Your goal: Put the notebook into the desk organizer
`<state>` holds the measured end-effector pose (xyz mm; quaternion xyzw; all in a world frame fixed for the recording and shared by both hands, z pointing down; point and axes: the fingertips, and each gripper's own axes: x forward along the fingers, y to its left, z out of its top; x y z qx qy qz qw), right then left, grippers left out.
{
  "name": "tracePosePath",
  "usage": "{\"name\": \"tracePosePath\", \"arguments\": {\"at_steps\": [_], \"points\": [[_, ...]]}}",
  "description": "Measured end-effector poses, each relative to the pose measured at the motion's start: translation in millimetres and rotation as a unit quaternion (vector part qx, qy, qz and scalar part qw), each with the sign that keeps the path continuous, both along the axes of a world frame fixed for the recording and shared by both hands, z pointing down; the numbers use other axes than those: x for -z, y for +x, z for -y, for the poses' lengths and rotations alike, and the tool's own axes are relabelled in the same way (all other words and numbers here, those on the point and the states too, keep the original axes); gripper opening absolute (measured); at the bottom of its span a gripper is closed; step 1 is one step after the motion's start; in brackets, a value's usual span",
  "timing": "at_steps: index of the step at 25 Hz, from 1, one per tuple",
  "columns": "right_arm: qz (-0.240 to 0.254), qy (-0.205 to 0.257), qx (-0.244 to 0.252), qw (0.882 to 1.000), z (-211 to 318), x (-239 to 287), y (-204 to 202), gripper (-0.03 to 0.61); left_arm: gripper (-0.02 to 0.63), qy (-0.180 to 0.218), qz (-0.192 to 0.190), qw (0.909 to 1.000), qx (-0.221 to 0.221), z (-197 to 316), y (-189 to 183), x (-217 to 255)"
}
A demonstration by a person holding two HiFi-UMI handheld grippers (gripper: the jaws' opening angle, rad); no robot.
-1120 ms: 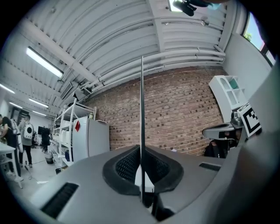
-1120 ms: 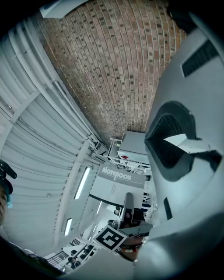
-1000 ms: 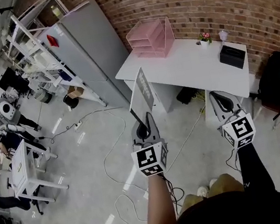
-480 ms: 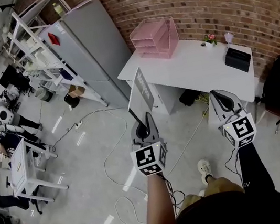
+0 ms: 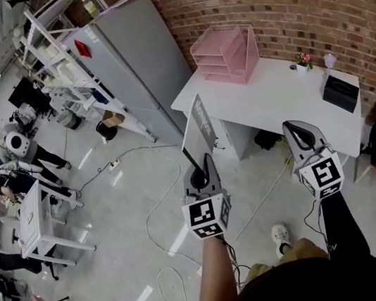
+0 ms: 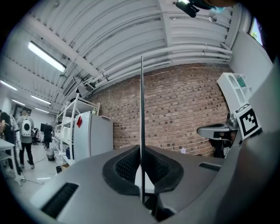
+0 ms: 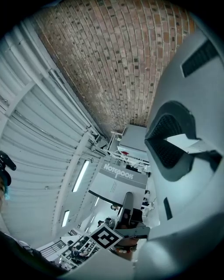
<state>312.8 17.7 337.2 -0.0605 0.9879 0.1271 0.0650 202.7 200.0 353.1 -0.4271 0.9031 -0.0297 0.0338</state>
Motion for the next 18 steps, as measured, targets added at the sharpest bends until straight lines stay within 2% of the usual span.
{"name": "tracePosePath", "arguments": {"at_steps": [18], "points": [[-0.026,0.008,0.040,0.999,71,-22,-116,0.021,0.020,-0.007,-0.005,0.9998,0.020,78,-98,0]]}}
